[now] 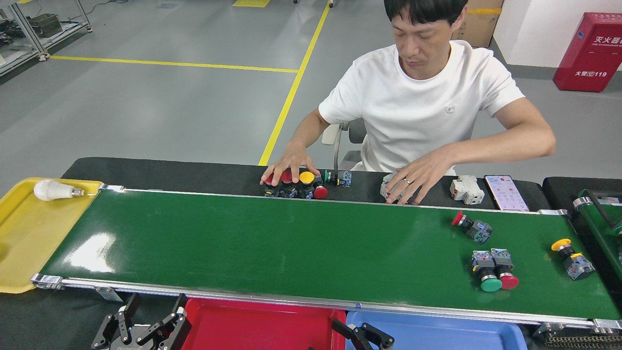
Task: Pick switch part from conveyor to tray
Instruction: 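Reach the right gripper up to the switch parts on the belt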
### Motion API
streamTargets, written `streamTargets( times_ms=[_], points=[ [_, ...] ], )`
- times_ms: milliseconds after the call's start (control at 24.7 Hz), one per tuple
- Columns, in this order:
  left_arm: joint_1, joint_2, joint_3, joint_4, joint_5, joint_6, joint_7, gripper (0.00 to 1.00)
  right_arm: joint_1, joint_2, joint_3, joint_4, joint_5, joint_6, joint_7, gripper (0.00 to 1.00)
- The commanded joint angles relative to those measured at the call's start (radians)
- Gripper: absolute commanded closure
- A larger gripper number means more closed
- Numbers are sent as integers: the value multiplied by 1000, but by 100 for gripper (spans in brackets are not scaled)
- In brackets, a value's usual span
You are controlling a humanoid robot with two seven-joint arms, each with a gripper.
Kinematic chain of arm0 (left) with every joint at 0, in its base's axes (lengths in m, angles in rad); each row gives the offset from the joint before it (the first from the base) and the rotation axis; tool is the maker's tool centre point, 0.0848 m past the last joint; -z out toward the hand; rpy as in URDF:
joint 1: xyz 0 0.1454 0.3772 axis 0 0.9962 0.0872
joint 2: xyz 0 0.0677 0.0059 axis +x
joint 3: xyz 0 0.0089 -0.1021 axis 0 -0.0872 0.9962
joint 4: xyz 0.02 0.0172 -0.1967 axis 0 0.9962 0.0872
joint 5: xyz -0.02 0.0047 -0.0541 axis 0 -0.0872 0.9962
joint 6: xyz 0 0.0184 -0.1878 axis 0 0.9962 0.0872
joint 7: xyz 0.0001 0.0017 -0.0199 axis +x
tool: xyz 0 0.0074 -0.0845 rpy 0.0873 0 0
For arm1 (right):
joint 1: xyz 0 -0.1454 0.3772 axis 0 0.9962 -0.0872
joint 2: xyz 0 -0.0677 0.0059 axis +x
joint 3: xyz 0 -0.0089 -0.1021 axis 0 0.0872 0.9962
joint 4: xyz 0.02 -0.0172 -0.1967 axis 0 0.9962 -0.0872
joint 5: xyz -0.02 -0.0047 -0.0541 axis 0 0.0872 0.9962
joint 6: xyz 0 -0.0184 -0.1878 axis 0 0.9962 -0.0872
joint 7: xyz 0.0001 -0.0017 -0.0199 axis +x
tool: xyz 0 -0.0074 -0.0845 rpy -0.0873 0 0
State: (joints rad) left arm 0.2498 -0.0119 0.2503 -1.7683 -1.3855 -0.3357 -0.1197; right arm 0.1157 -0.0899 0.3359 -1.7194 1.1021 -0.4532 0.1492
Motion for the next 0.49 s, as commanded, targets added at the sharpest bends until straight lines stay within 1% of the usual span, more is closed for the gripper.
streamTargets(
  times_ms=[0,81,202,283,324,364,405,445],
  points=[
    [-7,-8,6,-11,0,4,3,0,-33,5,-97,-26,-2,62,-2,0],
    [-7,-6,15,-11,-1,4,3,0,-84,10,-199,-25,-1,146,-3,0],
    [-6,-8,17,-11,-1,4,3,0,-88,-5,-291,-25,8,261,-11,0],
    [-1,-8,30,-11,-1,4,3,0,-87,-5,-359,-25,44,317,-30,0],
    [2,-8,38,-11,-1,4,3,0,-74,-4,-393,-25,77,343,-83,0],
    [2,-8,43,-11,-1,4,3,0,-56,-2,-408,-26,93,357,-126,0],
    [2,-8,47,-11,0,4,3,0,-11,-2,-425,-34,108,373,-198,0],
    [2,-8,47,-11,0,4,3,0,33,-2,-437,-40,108,380,-263,0]
  ],
)
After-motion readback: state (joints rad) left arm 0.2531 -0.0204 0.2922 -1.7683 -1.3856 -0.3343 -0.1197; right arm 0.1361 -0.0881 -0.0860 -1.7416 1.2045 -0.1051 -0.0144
